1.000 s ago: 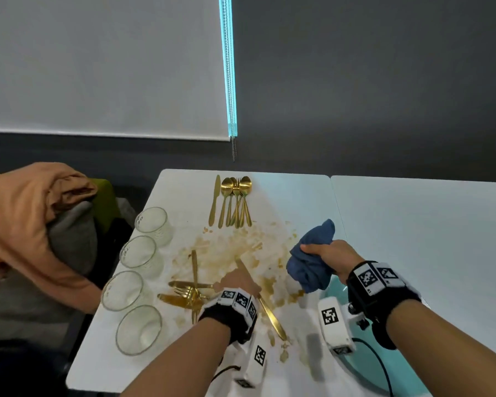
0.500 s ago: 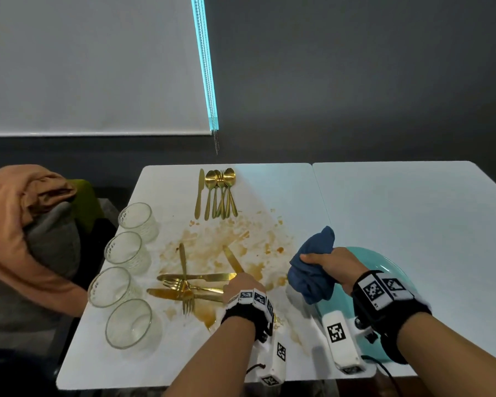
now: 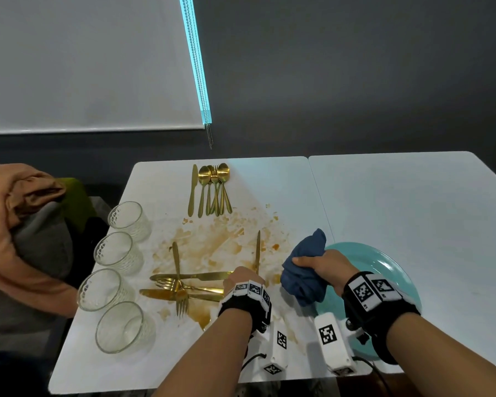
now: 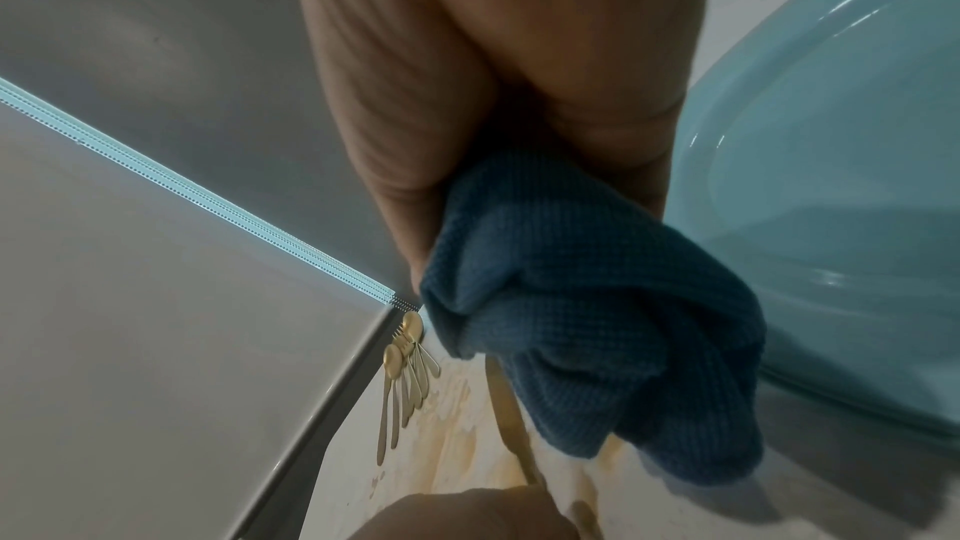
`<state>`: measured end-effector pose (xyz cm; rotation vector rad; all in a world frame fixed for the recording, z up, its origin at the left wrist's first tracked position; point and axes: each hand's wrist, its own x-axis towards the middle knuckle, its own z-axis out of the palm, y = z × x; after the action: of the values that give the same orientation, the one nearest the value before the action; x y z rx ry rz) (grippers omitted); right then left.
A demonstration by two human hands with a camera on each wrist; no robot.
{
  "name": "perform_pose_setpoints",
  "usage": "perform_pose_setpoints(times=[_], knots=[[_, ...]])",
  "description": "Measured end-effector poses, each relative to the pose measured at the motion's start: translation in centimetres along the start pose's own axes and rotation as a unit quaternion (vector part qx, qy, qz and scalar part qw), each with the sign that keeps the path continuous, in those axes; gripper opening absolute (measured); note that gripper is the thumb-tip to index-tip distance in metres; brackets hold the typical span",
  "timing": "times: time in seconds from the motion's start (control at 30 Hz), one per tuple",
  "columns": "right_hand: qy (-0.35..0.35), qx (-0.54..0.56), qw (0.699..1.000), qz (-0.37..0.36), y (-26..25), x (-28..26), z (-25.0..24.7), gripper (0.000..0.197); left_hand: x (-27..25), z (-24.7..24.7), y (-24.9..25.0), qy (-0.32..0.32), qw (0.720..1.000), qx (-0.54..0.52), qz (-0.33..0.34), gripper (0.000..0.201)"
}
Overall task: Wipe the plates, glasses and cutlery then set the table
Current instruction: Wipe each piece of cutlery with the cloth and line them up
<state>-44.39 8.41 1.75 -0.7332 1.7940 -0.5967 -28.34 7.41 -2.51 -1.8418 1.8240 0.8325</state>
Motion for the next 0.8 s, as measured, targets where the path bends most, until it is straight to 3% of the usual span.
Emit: perform_pose_setpoints(times=[0.13, 0.2, 0.27, 0.37, 0.57, 0.7, 0.8], knots=[[-0.001, 0.008, 1.000, 0.006, 0.0, 0.3, 0.0, 0.049, 0.5, -0.5, -0.6, 0.022, 0.999, 0.021, 0.036, 0.030], [-0.011, 0.043, 0.999, 0.007, -0.2, 0.3, 0.0, 0.050, 0.7, -1.2, -0.4, 0.025, 0.998, -0.036, 0.053, 0.031], [-0.056, 0.097, 0.994, -0.004, -0.4, -0.1, 0.3, 0.044, 0.4, -2.3, 0.1, 0.048, 0.990, -0.123, 0.059, 0.033], [-0.116, 0.120, 0.986, -0.023, -0.6, -0.7, 1.6, 0.037, -0.4, -3.8, 1.0, 0.090, 0.978, -0.150, 0.113, 0.029], [-0.018, 0.105, 0.994, -0.040, -3.0, 0.3, 2.9, 0.024, -2.8, -6.7, 1.5, 0.083, 0.970, -0.153, 0.167, 0.029], [0.029, 0.202, 0.978, -0.046, -6.5, 0.9, 2.8, 0.020, -3.4, -9.1, 0.7, 0.084, 0.950, -0.239, 0.180, 0.023], [0.055, 0.252, 0.965, -0.037, -9.1, 2.6, 1.9, 0.039, -3.4, -10.2, 0.4, 0.093, 0.934, -0.307, 0.158, 0.014]])
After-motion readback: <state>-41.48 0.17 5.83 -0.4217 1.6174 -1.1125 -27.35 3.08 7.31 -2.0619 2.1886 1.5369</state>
